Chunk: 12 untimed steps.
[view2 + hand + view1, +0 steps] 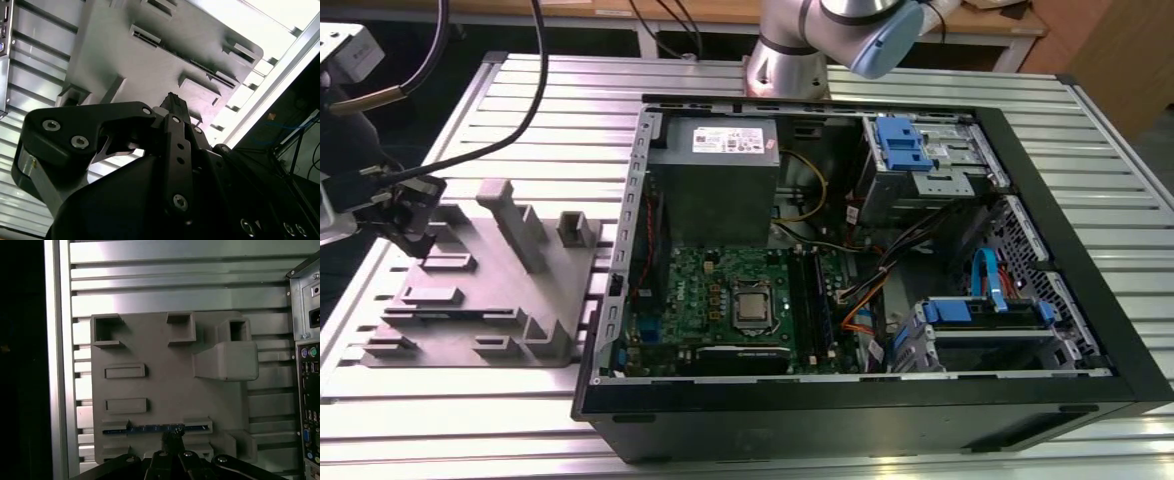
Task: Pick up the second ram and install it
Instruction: 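Reach for the second ram, then pick up the second ram and move it above second insertion slot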
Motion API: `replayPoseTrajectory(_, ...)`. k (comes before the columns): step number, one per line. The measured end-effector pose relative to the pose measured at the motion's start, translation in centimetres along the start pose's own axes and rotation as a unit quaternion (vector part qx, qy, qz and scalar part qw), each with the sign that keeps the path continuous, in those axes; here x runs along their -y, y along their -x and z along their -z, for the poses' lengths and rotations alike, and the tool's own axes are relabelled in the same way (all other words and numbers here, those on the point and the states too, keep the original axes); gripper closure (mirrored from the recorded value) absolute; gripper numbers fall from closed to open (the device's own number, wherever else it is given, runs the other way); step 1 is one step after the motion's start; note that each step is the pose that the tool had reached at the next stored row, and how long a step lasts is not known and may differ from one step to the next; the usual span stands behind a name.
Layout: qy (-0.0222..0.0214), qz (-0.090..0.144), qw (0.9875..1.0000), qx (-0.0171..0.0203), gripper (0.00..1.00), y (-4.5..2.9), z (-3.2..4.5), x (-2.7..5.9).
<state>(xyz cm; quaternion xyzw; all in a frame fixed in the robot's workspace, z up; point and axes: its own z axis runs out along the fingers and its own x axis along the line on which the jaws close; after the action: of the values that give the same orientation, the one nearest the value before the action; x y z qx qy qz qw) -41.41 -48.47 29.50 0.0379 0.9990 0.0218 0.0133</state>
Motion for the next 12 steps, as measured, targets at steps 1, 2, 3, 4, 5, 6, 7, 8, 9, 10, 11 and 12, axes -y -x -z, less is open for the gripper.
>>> replayPoseTrajectory(1, 0.0, 0.0, 1.0, 0.0, 0.93, 0.0, 0.0, 0.0)
replayPoseTrajectory(2, 0.0, 0.0, 1.0, 0.0, 0.93, 0.0, 0.0, 0.0)
replayPoseTrajectory(3, -0.0001, 0.0, 1.0, -0.0001, 0.93, -0.01, -0.01, 0.0)
replayPoseTrajectory(4, -0.0001, 0.0, 1.0, -0.0001, 0.93, -0.02, -0.03, 0.0)
replayPoseTrajectory(5, 0.0, 0.0, 1.0, 0.0, 0.93, -0.02, -0.04, 0.0)
replayPoseTrajectory(6, 0.0, 0.0, 1.0, 0.0, 0.93, -0.02, -0.04, 0.01)
replayPoseTrajectory(7, -0.0001, 0.0, 1.0, -0.0001, 0.93, -0.02, -0.04, 0.0)
replayPoseTrajectory(8, -0.0001, 0.0, 1.0, -0.0001, 0.93, -0.02, -0.04, 0.0)
replayPoseTrajectory(9, -0.0001, 0.0, 1.0, -0.0001, 0.93, -0.02, -0.04, 0.0)
replayPoseTrajectory(10, -0.0001, 0.0, 1.0, -0.0001, 0.93, -0.03, -0.04, 0.01)
replayPoseTrajectory(11, -0.0001, 0.0, 1.0, -0.0001, 0.93, -0.03, -0.04, 0.01)
replayPoseTrajectory(12, -0.0001, 0.0, 1.0, -0.0001, 0.93, -0.03, -0.04, 0.01)
